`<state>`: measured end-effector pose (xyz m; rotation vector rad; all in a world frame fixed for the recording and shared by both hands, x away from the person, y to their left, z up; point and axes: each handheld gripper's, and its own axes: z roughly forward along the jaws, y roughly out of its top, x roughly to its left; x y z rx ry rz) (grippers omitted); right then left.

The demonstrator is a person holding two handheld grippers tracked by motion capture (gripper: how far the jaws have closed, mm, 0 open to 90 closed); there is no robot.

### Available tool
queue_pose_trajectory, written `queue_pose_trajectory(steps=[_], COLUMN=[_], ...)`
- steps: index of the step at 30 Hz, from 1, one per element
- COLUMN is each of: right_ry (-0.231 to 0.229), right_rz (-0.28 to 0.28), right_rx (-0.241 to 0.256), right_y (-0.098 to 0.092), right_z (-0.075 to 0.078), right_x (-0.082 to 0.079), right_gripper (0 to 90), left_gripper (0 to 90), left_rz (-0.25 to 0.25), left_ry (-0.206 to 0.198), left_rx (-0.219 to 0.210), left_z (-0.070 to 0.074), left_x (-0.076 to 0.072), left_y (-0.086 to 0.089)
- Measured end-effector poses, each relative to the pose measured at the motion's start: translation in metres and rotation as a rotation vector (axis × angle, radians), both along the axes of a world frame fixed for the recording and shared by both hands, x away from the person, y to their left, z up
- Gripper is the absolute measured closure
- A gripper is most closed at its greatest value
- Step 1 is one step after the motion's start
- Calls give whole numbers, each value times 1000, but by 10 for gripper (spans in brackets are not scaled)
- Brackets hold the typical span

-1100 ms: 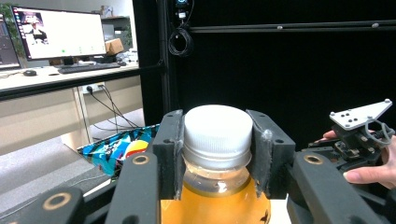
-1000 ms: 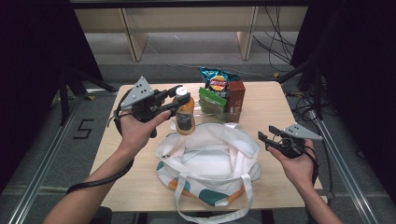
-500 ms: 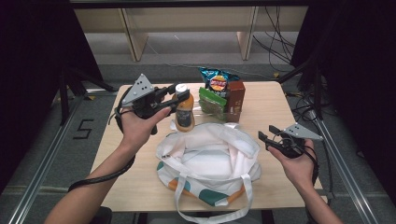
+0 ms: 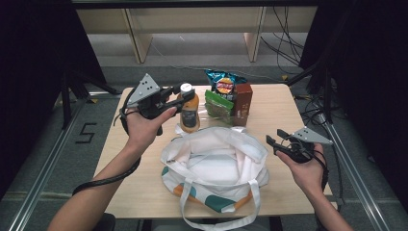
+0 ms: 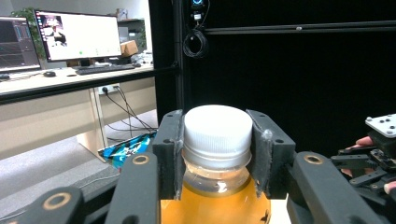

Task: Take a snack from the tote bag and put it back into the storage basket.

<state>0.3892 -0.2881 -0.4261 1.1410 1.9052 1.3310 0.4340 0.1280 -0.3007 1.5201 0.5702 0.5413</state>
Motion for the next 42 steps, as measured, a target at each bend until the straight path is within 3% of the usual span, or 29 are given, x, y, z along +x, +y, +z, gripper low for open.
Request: queue_pose_trajectory(steps=[39, 42], right_ry=[-5, 10], right_rz=[10, 2], right_rx=[10, 9], right_y=[1, 1], right_z=[-1, 0], right_x=[1, 0], right_gripper=[479, 479], left_gripper=[585, 585], left_rz=[51, 52], left_ry=[25, 23], left_rx=[8, 8], left_z=[-6, -6], left_x=[27, 28], left_y=[-4, -5])
